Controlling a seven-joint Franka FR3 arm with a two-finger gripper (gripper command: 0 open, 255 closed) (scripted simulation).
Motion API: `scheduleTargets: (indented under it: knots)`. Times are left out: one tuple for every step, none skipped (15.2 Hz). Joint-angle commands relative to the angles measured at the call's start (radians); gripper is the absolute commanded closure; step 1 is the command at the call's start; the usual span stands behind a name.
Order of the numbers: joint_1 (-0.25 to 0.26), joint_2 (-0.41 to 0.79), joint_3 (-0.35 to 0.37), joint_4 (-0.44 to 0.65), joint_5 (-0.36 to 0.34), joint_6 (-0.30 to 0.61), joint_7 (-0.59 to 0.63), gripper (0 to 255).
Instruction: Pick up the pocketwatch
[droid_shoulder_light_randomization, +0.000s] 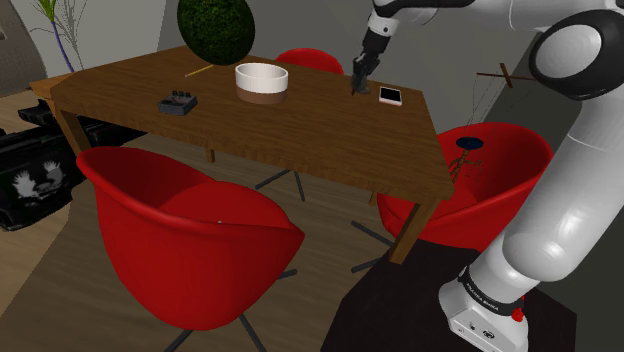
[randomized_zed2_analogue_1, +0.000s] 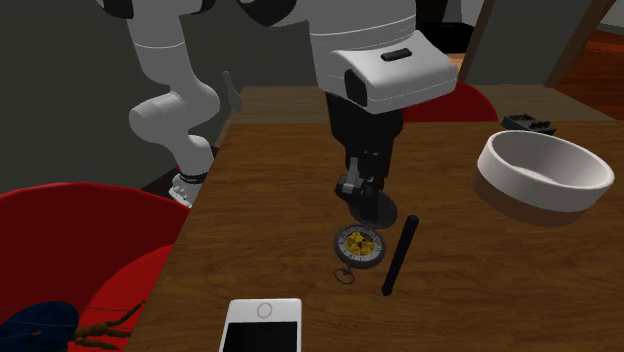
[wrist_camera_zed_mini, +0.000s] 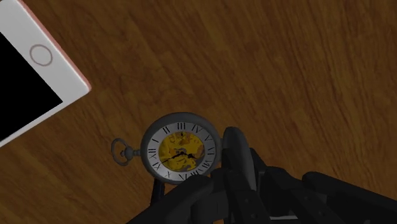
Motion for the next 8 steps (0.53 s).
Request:
scheduleTargets:
  knots:
    - [-0.002, 0.004, -0.001, 0.032, 0.0, -0.029, 0.0, 255]
    - [-0.002, 0.006, -0.001, 0.048, 0.001, -0.043, 0.001, 255]
    - [-0.003, 0.008, -0.002, 0.064, 0.001, -0.057, 0.002, 255]
    - [-0.004, 0.01, -0.002, 0.081, 0.001, -0.071, 0.003, 255]
    - [-0.004, 0.013, -0.002, 0.098, 0.001, -0.086, 0.004, 255]
    - [-0.005, 0.016, -0.002, 0.116, 0.002, -0.1, 0.005, 255]
    - [-0.005, 0.017, -0.002, 0.118, 0.002, -0.102, 0.005, 255]
    - [-0.005, 0.017, -0.002, 0.119, 0.002, -0.103, 0.005, 255]
